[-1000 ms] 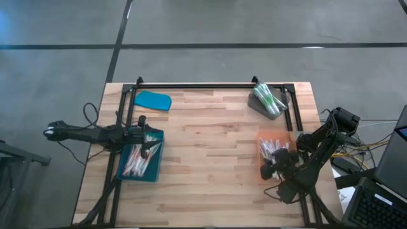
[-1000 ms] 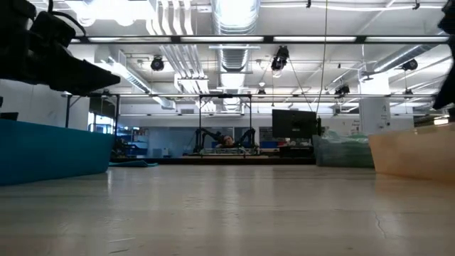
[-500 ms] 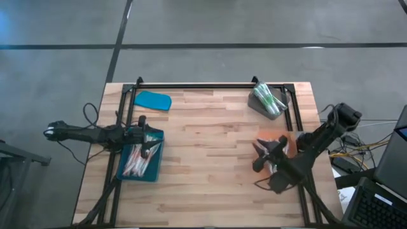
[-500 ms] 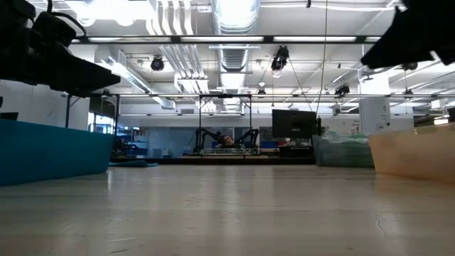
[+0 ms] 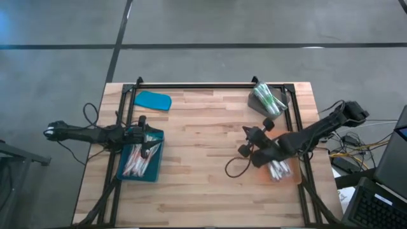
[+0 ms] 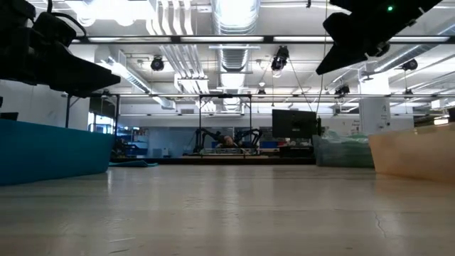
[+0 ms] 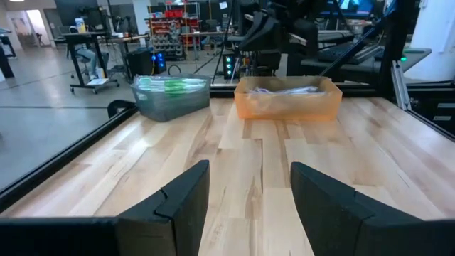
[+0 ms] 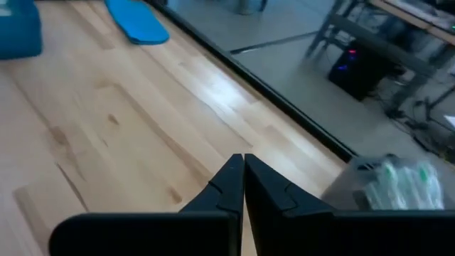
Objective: Pick & Place Toothbrushes
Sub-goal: Return to Home Position
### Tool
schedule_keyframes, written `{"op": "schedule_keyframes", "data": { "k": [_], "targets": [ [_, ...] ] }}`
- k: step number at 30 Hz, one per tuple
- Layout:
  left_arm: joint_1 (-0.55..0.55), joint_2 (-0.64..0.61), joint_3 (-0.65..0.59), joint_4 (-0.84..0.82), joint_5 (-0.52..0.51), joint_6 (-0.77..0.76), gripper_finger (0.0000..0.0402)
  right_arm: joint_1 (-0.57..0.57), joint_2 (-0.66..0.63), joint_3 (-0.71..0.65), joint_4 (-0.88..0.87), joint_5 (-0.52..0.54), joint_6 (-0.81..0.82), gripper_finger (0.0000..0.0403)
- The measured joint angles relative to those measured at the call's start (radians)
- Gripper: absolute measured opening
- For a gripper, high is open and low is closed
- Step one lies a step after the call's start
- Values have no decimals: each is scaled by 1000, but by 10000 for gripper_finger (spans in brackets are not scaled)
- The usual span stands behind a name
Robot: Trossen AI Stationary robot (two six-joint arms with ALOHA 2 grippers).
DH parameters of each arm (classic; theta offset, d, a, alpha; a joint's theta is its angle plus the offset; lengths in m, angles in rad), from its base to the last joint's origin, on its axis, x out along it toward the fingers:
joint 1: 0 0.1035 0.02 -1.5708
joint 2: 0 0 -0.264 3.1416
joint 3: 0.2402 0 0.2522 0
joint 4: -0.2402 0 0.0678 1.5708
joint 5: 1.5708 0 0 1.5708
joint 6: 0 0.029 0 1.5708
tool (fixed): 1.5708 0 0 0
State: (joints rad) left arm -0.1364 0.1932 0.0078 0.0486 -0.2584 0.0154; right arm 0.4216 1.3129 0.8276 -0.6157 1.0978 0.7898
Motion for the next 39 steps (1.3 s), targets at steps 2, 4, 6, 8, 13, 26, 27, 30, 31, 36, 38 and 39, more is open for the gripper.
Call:
{"op": "schedule_keyframes", "data": {
  "k": [2,4,6,8,13,26,27,30,31,36,38,39],
  "targets": [
    [0,0,0,-1,0,0,202,-39,-34,-32,99,-55,-118,8],
    [0,0,0,-3,0,0,202,-89,-69,-76,220,-133,-243,8],
    [0,0,0,-2,0,-1,202,-146,-106,-125,336,-213,-357,8],
    [0,0,-1,0,0,-1,202,-204,-152,-179,458,-296,-454,8],
    [0,0,-1,1,-1,-1,202,-334,-288,-319,667,-515,-646,8],
    [0,0,-2,2,-1,-1,202,-470,-710,-520,737,-813,-909,8],
    [0,0,-2,3,-1,-1,202,-470,-743,-531,736,-834,-918,8],
    [0,0,-2,3,-1,0,202,-469,-825,-561,737,-907,-951,8],
    [0,0,-2,3,-1,-1,202,-468,-848,-571,735,-915,-965,8],
    [0,0,-2,3,-1,-1,202,-468,-915,-630,717,-916,-1060,8],
    [0,0,-2,3,-1,-1,202,-468,-933,-655,716,-916,-1057,8],
    [0,0,-2,3,-1,-1,202,-468,-938,-665,718,-915,-1053,8]
  ]
}}
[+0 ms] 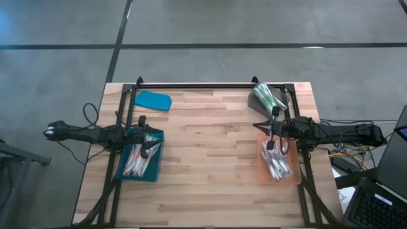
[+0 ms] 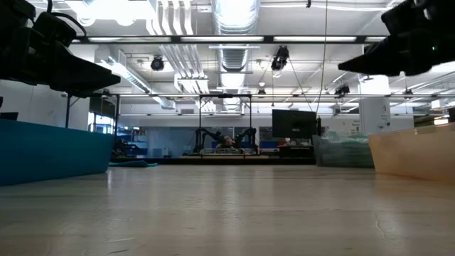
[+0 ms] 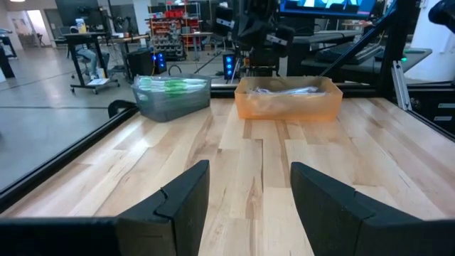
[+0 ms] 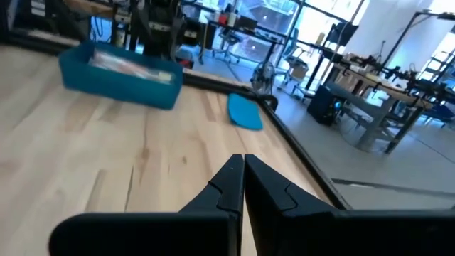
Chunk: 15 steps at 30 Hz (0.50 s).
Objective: Pick & Place Toothbrushes
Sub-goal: Return to Home Position
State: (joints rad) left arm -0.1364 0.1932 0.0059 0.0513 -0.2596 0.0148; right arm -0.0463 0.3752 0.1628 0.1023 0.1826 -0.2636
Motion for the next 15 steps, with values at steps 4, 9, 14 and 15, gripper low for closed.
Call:
{"op": "schedule_keyframes", "data": {
  "k": [4,9,14,15],
  "targets": [
    [0,0,0,0,0,0,202,0,-9,-47,-2,1,-2,8],
    [0,0,0,0,0,0,202,0,-9,-117,1,1,0,8],
    [0,0,0,0,0,0,202,0,-5,-153,-69,-5,1,8],
    [0,0,0,0,0,0,202,0,-3,-153,-64,-4,2,8]
  ]
}}
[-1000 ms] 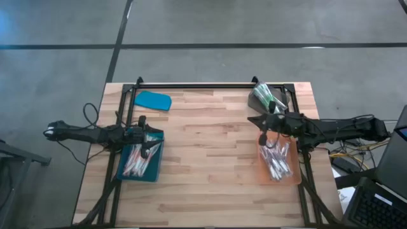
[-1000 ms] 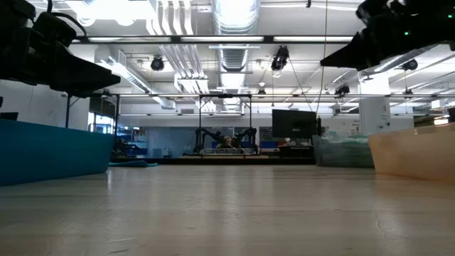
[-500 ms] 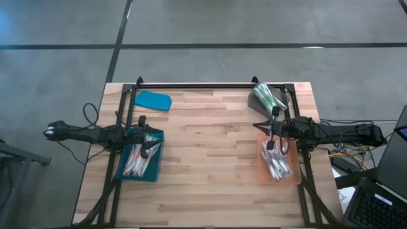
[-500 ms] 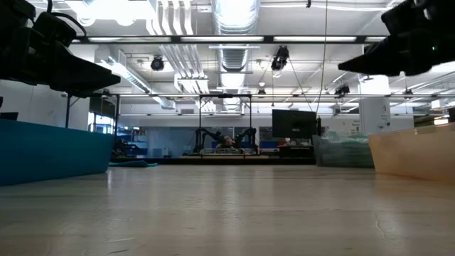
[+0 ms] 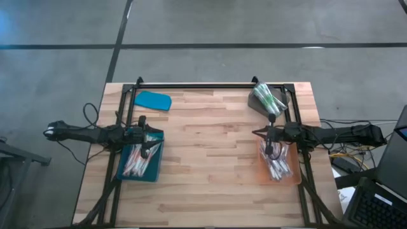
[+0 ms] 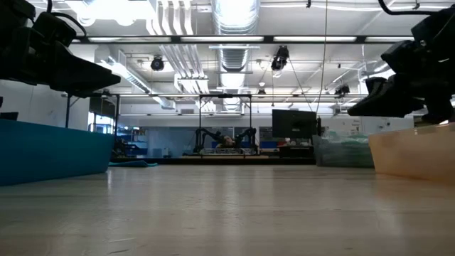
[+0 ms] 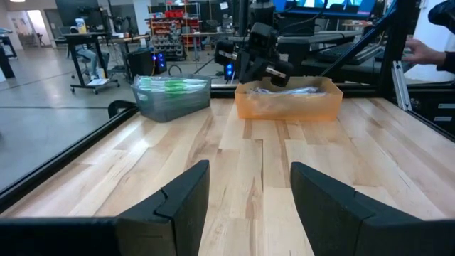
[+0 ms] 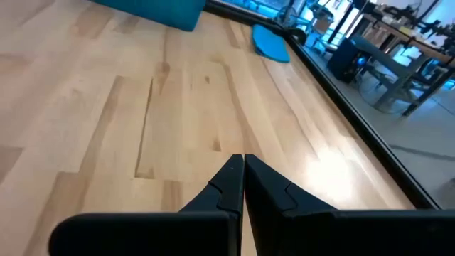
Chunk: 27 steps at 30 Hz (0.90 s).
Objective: Pick & Place Toothbrushes
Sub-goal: Return to Home Position
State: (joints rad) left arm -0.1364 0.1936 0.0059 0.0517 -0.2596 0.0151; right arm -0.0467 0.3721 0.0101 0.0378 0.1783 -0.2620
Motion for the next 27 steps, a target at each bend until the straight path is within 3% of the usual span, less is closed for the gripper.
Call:
{"op": "schedule_keyframes", "data": {
  "k": [19,27],
  "targets": [
    [0,1,0,1,0,0,202,0,-256,0,-2,3,-1,8],
    [0,1,0,1,0,0,202,0,-308,0,-2,4,-106,9]
  ]
}}
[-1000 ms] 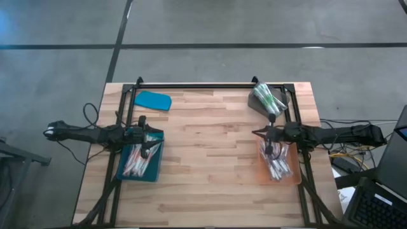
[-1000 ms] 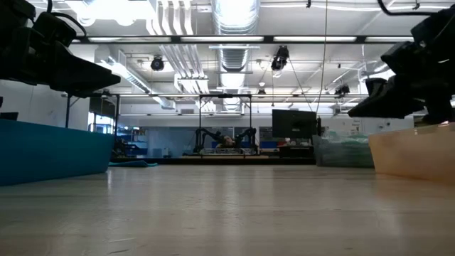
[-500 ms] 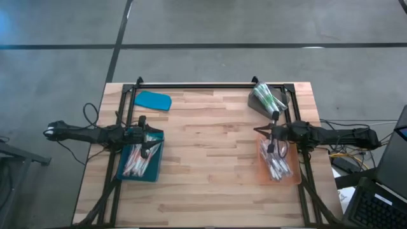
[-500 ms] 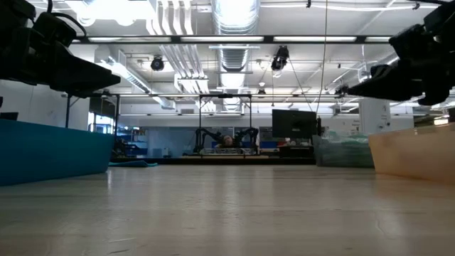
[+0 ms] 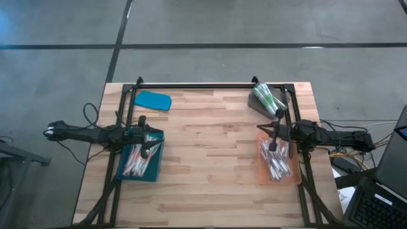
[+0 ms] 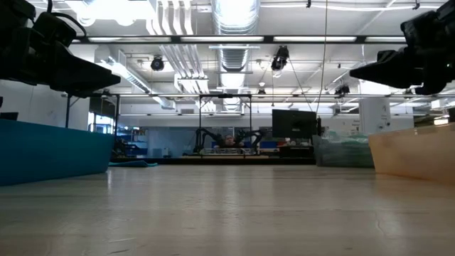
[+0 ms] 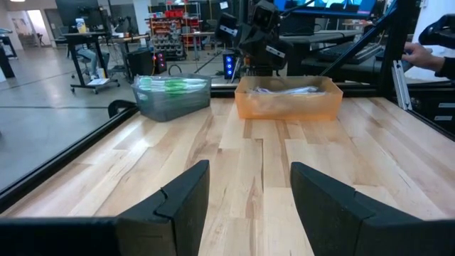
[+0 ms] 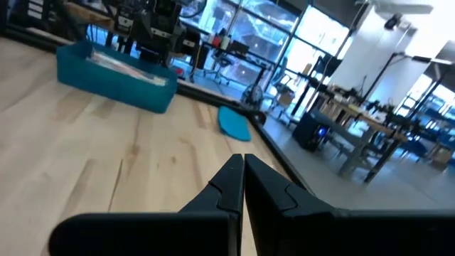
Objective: Pick & Place Toothbrushes
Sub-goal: Return to Home Position
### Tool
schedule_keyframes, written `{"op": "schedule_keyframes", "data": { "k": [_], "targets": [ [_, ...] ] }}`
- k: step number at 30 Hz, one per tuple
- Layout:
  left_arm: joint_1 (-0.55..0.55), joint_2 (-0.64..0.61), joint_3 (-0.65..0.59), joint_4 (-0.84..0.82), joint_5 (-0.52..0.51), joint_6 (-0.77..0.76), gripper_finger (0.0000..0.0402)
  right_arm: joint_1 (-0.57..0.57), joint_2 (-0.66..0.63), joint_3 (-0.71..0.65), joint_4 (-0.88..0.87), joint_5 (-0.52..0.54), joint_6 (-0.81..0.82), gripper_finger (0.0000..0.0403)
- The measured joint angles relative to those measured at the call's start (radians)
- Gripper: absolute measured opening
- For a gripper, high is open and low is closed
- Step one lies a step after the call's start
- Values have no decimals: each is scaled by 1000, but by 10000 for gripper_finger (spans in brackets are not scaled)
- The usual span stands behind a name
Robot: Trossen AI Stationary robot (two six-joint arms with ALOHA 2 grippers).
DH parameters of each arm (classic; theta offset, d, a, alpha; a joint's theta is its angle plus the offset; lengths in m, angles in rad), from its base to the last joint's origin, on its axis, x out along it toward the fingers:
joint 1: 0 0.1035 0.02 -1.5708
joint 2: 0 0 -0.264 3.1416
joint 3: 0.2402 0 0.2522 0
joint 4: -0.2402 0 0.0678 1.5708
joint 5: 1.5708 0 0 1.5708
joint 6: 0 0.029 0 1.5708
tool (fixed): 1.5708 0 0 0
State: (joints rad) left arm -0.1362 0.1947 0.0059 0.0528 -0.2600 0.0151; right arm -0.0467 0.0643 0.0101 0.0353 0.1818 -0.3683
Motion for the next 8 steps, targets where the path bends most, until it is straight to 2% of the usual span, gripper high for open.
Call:
{"op": "schedule_keyframes", "data": {
  "k": [8],
  "targets": [
    [0,0,0,0,0,0,202,0,-59,0,0,0,-105,9]
  ]
}}
